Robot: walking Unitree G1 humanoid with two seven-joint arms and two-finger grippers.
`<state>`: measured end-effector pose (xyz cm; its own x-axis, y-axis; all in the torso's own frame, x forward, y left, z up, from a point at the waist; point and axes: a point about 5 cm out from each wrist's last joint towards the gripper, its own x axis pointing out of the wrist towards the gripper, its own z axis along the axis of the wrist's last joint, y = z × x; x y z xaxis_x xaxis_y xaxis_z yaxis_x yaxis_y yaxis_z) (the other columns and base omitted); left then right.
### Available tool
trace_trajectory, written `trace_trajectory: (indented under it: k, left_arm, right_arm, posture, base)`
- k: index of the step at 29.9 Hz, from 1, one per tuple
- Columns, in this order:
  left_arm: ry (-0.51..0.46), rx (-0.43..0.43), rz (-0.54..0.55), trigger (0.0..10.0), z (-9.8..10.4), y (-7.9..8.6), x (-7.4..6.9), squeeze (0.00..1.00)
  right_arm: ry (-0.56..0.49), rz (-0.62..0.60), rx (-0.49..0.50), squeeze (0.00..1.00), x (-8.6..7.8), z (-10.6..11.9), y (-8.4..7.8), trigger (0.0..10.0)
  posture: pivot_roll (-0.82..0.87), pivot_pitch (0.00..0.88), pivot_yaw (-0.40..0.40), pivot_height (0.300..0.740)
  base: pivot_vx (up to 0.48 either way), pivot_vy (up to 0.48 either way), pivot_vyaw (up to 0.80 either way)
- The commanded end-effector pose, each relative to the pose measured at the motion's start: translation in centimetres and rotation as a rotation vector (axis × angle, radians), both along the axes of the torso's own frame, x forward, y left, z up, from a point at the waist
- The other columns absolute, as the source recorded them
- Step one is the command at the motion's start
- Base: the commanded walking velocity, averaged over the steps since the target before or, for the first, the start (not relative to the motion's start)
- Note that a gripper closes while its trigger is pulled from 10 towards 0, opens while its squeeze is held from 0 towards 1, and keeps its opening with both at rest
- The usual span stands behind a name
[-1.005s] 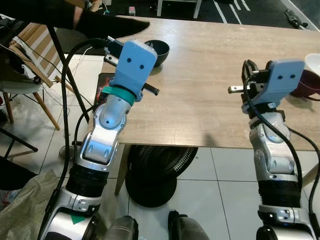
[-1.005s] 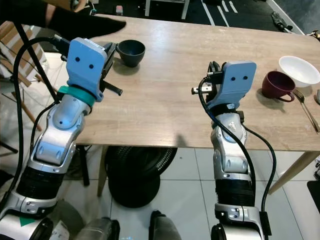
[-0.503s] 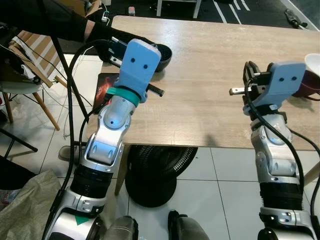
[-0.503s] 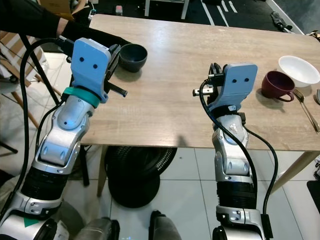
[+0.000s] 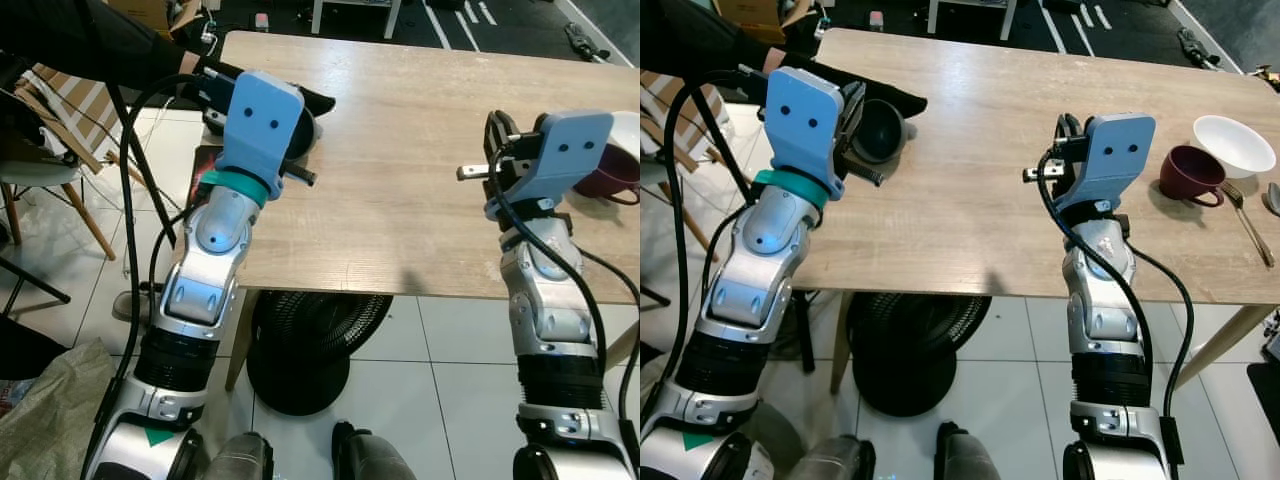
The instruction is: Setting the table
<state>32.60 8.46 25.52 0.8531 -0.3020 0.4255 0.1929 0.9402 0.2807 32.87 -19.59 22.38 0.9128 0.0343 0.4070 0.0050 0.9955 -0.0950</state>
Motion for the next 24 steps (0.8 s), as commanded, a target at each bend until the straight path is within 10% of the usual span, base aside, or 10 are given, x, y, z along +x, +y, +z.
trace_trajectory:
  k: [1, 24]
  left_arm:
    - [0.026, 0.009, -0.003, 10.0, -0.4, 0.0, 0.2, 0.0]
    - [0.038, 0.038, 0.184, 10.0, 0.8, 6.3, 0.9, 0.0]
  right_arm:
    - [0.014, -0.008, 0.008, 0.0, -0.1, -0.5, -0.3, 10.0]
    - [0.075, 0.091, -0.01, 0.0, 0.0, -1.3, 1.3, 10.0]
  posture:
    - [0.09, 0.023, -0.036, 0.74]
    - [0.14, 0.123, -0.112, 0.74]
  base:
    - [0.0, 0.0, 0.0]
    - [0.0, 0.0, 0.0]
